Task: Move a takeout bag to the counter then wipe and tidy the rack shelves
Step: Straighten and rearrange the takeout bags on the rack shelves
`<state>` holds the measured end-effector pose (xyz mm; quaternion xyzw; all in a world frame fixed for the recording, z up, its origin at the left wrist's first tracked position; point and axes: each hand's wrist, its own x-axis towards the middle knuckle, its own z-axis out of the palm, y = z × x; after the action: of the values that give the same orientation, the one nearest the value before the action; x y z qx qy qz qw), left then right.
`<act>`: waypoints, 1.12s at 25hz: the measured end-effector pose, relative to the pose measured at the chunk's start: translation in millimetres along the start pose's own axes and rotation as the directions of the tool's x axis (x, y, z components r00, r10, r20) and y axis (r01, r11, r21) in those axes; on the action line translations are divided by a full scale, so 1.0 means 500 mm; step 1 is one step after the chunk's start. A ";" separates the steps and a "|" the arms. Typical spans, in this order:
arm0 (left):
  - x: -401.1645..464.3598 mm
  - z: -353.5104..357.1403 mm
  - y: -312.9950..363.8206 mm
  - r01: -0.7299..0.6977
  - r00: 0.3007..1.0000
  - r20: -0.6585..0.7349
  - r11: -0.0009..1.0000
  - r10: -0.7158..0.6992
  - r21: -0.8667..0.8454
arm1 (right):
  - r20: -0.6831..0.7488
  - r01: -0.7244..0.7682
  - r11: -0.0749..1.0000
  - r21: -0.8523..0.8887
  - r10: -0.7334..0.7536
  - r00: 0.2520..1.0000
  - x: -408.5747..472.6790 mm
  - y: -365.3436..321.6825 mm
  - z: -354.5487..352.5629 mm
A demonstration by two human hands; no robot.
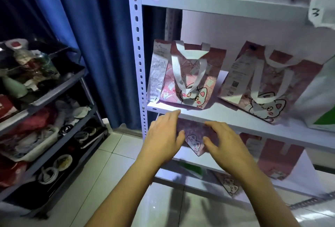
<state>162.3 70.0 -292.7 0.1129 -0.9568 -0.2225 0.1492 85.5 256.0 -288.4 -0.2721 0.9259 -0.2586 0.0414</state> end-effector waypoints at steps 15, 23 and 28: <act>0.239 -0.047 -0.074 0.287 0.928 -0.069 0.821 -0.366 -0.494 | -0.163 -0.153 0.863 0.481 0.259 0.952 0.253 -0.012 0.011; 0.223 -0.063 -0.096 0.193 0.974 -0.007 0.838 -0.228 -0.510 | -0.282 -0.101 0.745 0.659 0.370 0.885 0.229 0.007 0.011; 0.156 -0.067 -0.078 0.114 0.981 -0.064 0.816 -0.182 -0.567 | -0.431 -0.028 0.745 0.666 0.415 0.801 0.163 0.020 -0.016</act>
<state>107.0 0.9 -263.7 0.1508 -0.8274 -0.4973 0.2130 9.9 223.9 -281.2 -0.0373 0.7818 -0.6129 -0.1083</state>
